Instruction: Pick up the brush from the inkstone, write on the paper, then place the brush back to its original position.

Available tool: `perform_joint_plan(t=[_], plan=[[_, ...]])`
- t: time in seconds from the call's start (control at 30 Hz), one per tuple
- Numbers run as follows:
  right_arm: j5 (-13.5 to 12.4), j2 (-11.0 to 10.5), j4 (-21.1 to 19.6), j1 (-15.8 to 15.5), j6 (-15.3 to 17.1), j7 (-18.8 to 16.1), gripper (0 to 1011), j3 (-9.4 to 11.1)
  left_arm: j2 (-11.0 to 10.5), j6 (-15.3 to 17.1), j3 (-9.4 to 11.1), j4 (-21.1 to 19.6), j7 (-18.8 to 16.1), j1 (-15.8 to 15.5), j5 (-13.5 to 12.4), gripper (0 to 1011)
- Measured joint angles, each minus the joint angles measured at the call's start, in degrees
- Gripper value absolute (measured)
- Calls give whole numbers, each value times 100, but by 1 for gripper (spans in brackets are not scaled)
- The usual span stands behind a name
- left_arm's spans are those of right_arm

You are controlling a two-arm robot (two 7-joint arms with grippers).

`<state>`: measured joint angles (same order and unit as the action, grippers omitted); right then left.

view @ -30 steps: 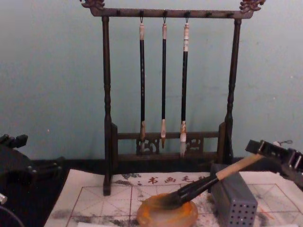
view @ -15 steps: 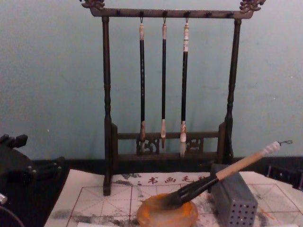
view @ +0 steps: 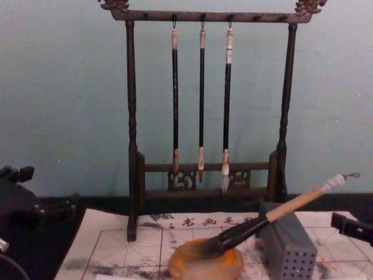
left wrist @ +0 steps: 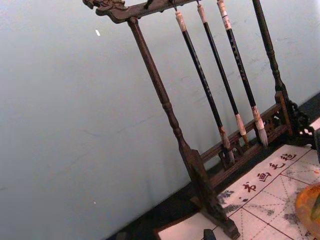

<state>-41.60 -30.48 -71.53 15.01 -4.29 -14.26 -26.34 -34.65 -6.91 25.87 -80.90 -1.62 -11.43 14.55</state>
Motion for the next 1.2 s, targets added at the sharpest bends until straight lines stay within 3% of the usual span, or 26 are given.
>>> perform_joint_plan(t=[0.3,1.2], plan=[[168,182,204,44,-94,70,1002,102,0,0,0,0,0,0,0,1001],[171,165,193,47,-94,68,1002,81,0,0,0,0,0,0,0,1001]])
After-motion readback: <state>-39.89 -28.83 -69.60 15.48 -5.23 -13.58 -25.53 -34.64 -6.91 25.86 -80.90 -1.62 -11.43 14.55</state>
